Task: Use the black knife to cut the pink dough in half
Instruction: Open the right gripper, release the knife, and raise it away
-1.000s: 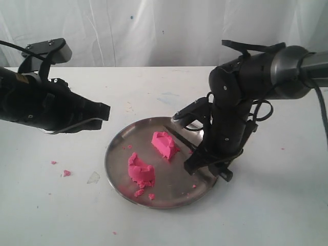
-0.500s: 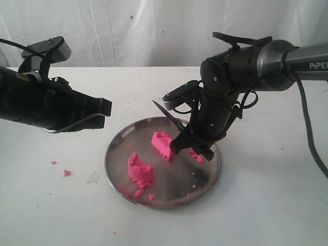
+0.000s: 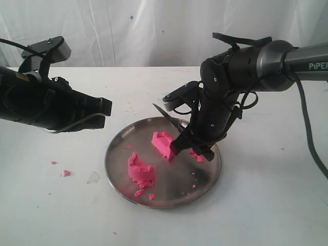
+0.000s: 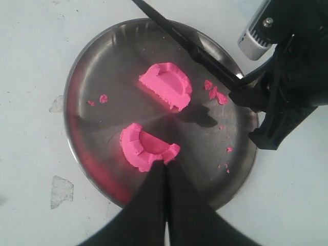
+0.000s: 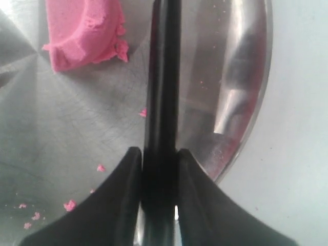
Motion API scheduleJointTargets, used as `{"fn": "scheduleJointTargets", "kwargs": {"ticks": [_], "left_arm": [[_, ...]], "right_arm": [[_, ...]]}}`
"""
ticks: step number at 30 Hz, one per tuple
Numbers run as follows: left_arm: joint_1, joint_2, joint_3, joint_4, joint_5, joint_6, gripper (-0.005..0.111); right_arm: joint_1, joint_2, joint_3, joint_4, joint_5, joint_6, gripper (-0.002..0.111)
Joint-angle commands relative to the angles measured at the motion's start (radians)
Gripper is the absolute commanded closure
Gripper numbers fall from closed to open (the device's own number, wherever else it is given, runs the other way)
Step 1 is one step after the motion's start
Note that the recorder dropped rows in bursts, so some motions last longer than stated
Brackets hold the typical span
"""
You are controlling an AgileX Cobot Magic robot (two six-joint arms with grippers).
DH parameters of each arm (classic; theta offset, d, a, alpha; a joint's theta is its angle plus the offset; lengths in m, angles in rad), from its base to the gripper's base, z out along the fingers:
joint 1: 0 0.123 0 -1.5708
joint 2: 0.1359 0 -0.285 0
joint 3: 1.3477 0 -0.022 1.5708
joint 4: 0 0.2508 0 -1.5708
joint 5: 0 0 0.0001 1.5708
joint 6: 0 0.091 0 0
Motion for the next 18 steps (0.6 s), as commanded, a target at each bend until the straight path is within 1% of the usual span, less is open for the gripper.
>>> {"fn": "scheduleJointTargets", "kwargs": {"ticks": [1,3,7,10,12,14,16,18], "left_arm": [[0.001,-0.005,0.005,-0.007,0.006,-0.003,0.107],[0.001,-0.005,0.005,-0.007,0.006,-0.003,0.107],[0.001,-0.005,0.005,-0.007,0.006,0.005,0.107],[0.001,-0.005,0.005,0.005,0.006,0.016,0.107],[0.001,-0.005,0.005,0.005,0.006,0.09,0.107],[0.001,-0.005,0.005,0.005,0.006,0.144,0.107],[0.001,-0.005,0.005,0.005,0.008,0.171,0.107],[0.001,-0.005,0.005,0.005,0.008,0.177,0.107]], "right_arm": [[-0.009,0.0,-0.002,-0.008,0.021,-0.005,0.076],[-0.009,0.0,-0.002,-0.008,0.023,-0.005,0.071],[-0.009,-0.007,-0.002,-0.072,0.059,-0.001,0.072],[-0.014,-0.035,-0.002,-0.205,0.075,0.066,0.075],[-0.03,-0.06,-0.002,-0.324,0.074,0.164,0.078],[-0.069,-0.089,-0.002,-0.42,0.068,0.286,0.081],[-0.127,-0.111,-0.002,-0.459,0.06,0.374,0.083],[-0.188,-0.13,-0.002,-0.461,0.061,0.392,0.086]]}}
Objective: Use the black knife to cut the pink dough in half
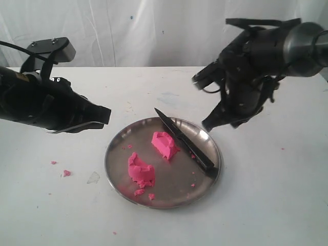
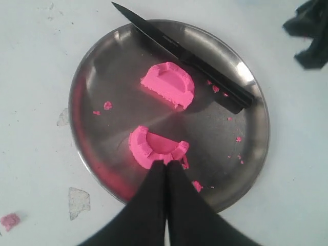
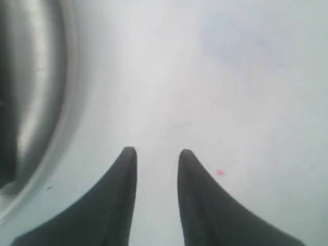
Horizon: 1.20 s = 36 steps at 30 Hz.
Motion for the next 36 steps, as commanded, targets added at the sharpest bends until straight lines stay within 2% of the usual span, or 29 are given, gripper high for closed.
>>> {"fn": "scheduleJointTargets", "kwargs": {"ticks": [1,4,7,11,14,16,19,20,23,25,29,30,36], "left_arm": [[0.001,-0.005,0.005,-0.001,0.008,0.042,0.107],[0.001,-0.005,0.005,-0.003,0.008,0.044,0.107],[0.001,-0.005,0.005,-0.003,0.008,0.044,0.107],[0.001,-0.005,0.005,-0.003,0.008,0.046,0.107],[0.001,-0.005,0.005,-0.003,0.008,0.046,0.107],[0.001,-0.005,0.005,-0.003,0.006,0.046,0.107],[0.001,-0.005,0.005,-0.007,-0.012,0.046,0.107],[0.001,-0.005,0.005,-0.009,-0.018,0.046,0.107],[0.001,-0.005,0.005,-0.009,-0.018,0.046,0.107],[0.001,-0.005,0.005,-0.009,-0.016,0.046,0.107],[0.001,-0.005,0.005,-0.009,-0.02,0.046,0.107],[0.001,-0.005,0.005,-0.009,-0.02,0.046,0.107],[0.001,-0.005,0.005,-0.009,-0.02,0.046,0.107]], "right_arm": [[-0.141,-0.048,-0.002,-0.063,0.004,0.103,0.088],[-0.245,-0.051,-0.002,-0.056,0.045,0.103,0.098],[-0.374,-0.051,0.013,0.04,0.105,0.103,0.107],[-0.578,-0.051,0.093,0.261,0.122,0.002,0.108],[-0.651,-0.108,0.226,0.25,-0.028,-0.018,0.108],[-0.657,-0.192,0.36,0.221,-0.237,0.0,0.108],[-0.642,-0.368,0.628,0.236,-0.632,0.085,0.108],[-0.629,-0.454,0.714,0.251,-0.819,0.119,0.108],[-0.596,-0.644,0.909,0.255,-1.109,0.221,0.108],[-0.579,-0.758,0.974,0.255,-1.114,0.241,0.108],[-0.565,-0.978,1.072,0.248,-0.853,0.207,0.108],[-0.565,-1.014,1.093,0.248,-0.837,0.207,0.108],[-0.565,-1.288,1.137,0.246,-0.906,0.207,0.108]]}}
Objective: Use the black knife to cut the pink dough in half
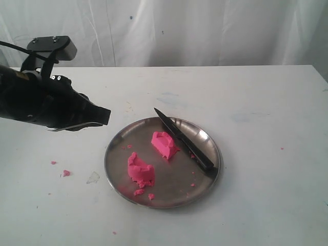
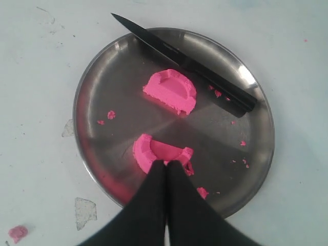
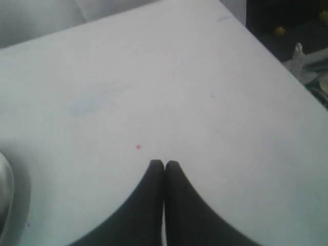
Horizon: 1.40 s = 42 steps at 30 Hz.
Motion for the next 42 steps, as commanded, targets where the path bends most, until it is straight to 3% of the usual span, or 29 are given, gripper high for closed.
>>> {"fn": "scheduleJointTargets", "kwargs": {"ticks": [1,8,19,23,28,31,32,35,39,42], "left_arm": [[0.001,-0.005,0.005,-0.009,0.004,0.005,0.107],[0.001,-0.005,0.005,-0.009,0.004,0.005,0.107],[0.001,-0.005,0.005,-0.009,0.004,0.005,0.107],[0.001,-0.005,0.005,-0.002,0.004,0.005,0.107],[0.001,-0.005,0.005,-0.002,0.004,0.005,0.107],[0.001,-0.005,0.005,-0.002,0.004,0.005,0.107],[0.001,-0.005,0.005,-0.003,0.0,0.005,0.107],[0.001,-0.003,0.005,-0.003,0.003,0.005,0.107],[0.001,-0.003,0.005,-0.003,0.004,0.005,0.107],[0.001,-0.003,0.005,-0.003,0.004,0.005,0.107]], "right_arm": [[0.006,-0.194,0.012,-0.008,-0.036,-0.009,0.108],[0.006,-0.377,0.012,-0.008,-0.034,-0.009,0.108],[0.01,-0.401,0.012,-0.008,-0.031,-0.009,0.108],[0.055,-0.481,0.017,-0.008,0.001,-0.009,0.108],[0.118,-0.669,0.116,-0.008,0.002,-0.009,0.108],[0.125,-0.72,0.198,0.032,-0.135,-0.009,0.108],[0.126,-0.72,0.198,0.062,-0.084,-0.016,0.108],[0.127,-0.72,0.198,0.16,-0.131,-0.239,0.108],[0.126,-0.72,0.198,0.527,-0.001,-0.675,0.108],[0.126,-0.72,0.198,0.431,0.207,-0.688,0.108]]}}
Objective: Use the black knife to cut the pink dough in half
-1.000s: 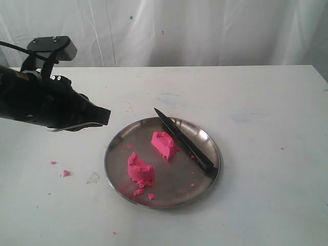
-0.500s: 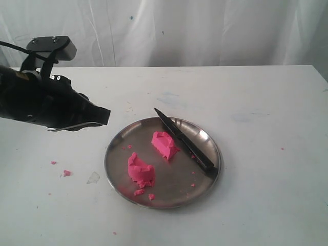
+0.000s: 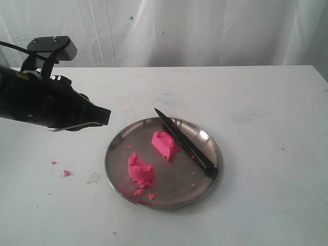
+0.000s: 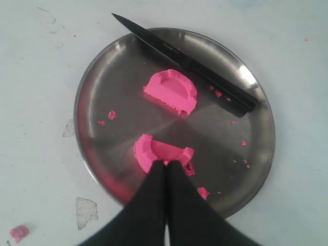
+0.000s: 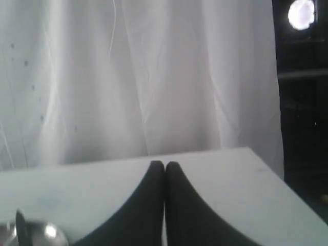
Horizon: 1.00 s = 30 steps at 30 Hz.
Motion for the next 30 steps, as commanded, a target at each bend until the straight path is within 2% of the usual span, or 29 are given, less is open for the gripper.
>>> {"fn": "scheduleJointTargets", "kwargs": {"ticks": [1,3,22,25,28,30], "left_arm": [[0.001,-0.003,0.003,-0.004,0.007,0.002,0.107],[0.001,-0.003,0.003,-0.004,0.007,0.002,0.107],[0.001,-0.003,0.003,-0.004,0.006,0.002,0.107],[0.005,-0.045,0.003,-0.004,0.021,0.002,0.107],[0.07,-0.169,0.003,-0.015,0.082,0.002,0.107],[0.174,-0.298,0.003,-0.019,0.124,0.002,0.107]], "right_arm": [[0.0,-0.003,0.004,-0.048,0.297,-0.087,0.108],[0.0,-0.003,0.004,-0.106,0.384,-0.031,0.108],[0.0,-0.003,0.004,-0.118,0.376,-0.016,0.108],[0.0,-0.003,0.004,-0.118,0.376,-0.016,0.108],[0.0,-0.003,0.004,-0.118,0.376,-0.016,0.108],[0.0,-0.003,0.004,-0.118,0.376,-0.016,0.108]]}}
